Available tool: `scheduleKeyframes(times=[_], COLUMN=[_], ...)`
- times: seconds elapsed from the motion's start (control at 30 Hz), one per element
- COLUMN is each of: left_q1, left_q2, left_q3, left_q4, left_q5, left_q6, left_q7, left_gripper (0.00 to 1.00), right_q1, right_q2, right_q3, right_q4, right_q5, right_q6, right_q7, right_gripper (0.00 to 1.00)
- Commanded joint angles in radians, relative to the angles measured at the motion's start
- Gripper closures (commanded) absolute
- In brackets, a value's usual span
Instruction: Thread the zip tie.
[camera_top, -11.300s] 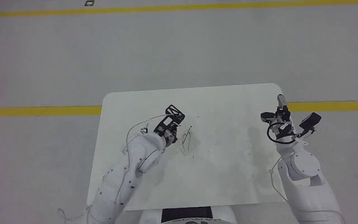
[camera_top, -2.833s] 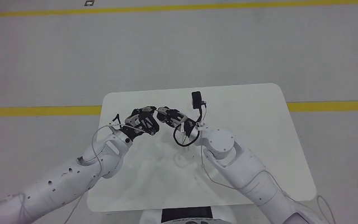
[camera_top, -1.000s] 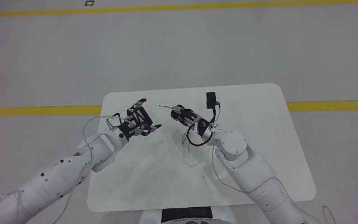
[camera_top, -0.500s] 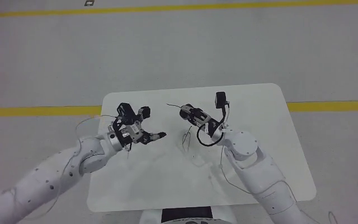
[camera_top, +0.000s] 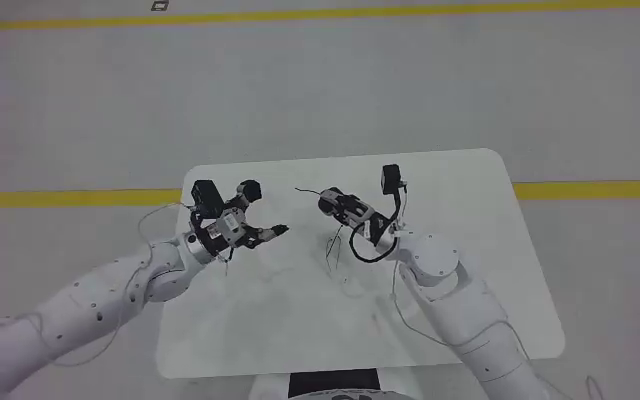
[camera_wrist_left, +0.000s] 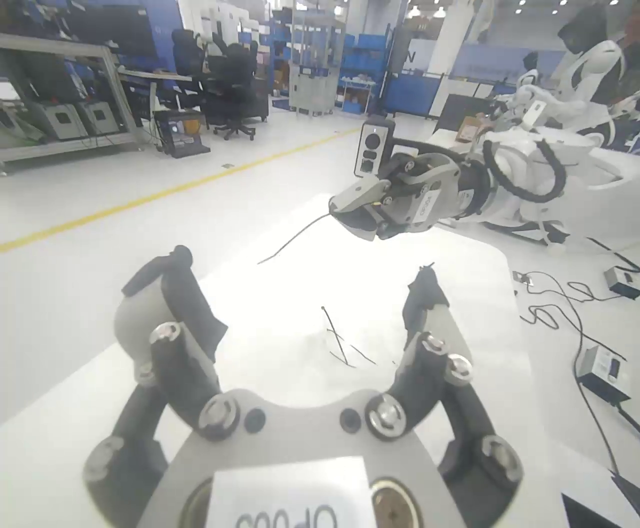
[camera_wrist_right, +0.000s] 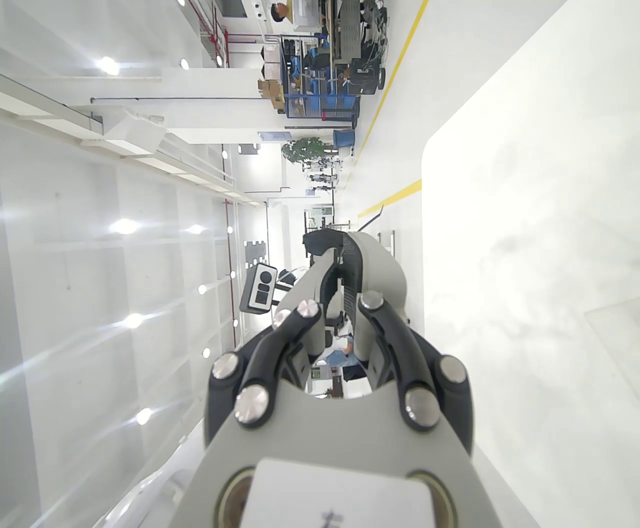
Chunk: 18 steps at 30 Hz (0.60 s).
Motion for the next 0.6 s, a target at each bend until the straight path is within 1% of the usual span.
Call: scheduleKeyframes(times=[0.0,0.1,0.17,0.43,0.47,0.5,0.53,0.57], left_q1=[-0.001,-0.004,-0.016,-0.016,-0.017,-0.016,-0.016,-0.020], left_q2=[-0.004,-0.008,-0.009,-0.009,-0.011,-0.013,-0.015,-0.017], left_q3=[0.000,0.000,0.000,0.000,-0.008,-0.016,-0.032,-0.044], left_q4=[0.006,0.019,0.033,0.033,0.031,0.027,0.037,0.044], left_q5=[0.002,-0.005,-0.005,-0.005,-0.012,-0.025,-0.055,-0.057], left_q6=[0.000,0.000,0.000,0.000,0.011,0.006,0.000,0.012], left_q7=[0.025,0.024,0.023,0.023,0.019,0.020,0.029,0.027], left_gripper=[0.00,0.00,0.00,0.00,0.00,0.00,0.00,0.00], right_q1=[0.000,0.000,0.000,0.000,0.000,-0.003,-0.005,-0.005], right_q2=[0.000,0.000,0.000,0.000,0.000,0.000,0.000,-0.001], right_q3=[-0.001,-0.002,-0.003,-0.005,-0.005,-0.008,-0.012,-0.014], right_q4=[0.001,0.003,0.004,0.005,0.005,0.004,0.002,0.000], right_q5=[0.000,0.000,0.001,0.001,0.001,-0.006,-0.014,-0.015], right_q6=[0.000,-0.002,-0.003,-0.004,-0.004,-0.006,-0.009,-0.009], right_q7=[0.000,-0.001,-0.002,0.002,0.002,-0.003,-0.009,-0.012], right_gripper=[1.00,1.00,1.00,1.00,1.00,1.00,1.00,1.00])
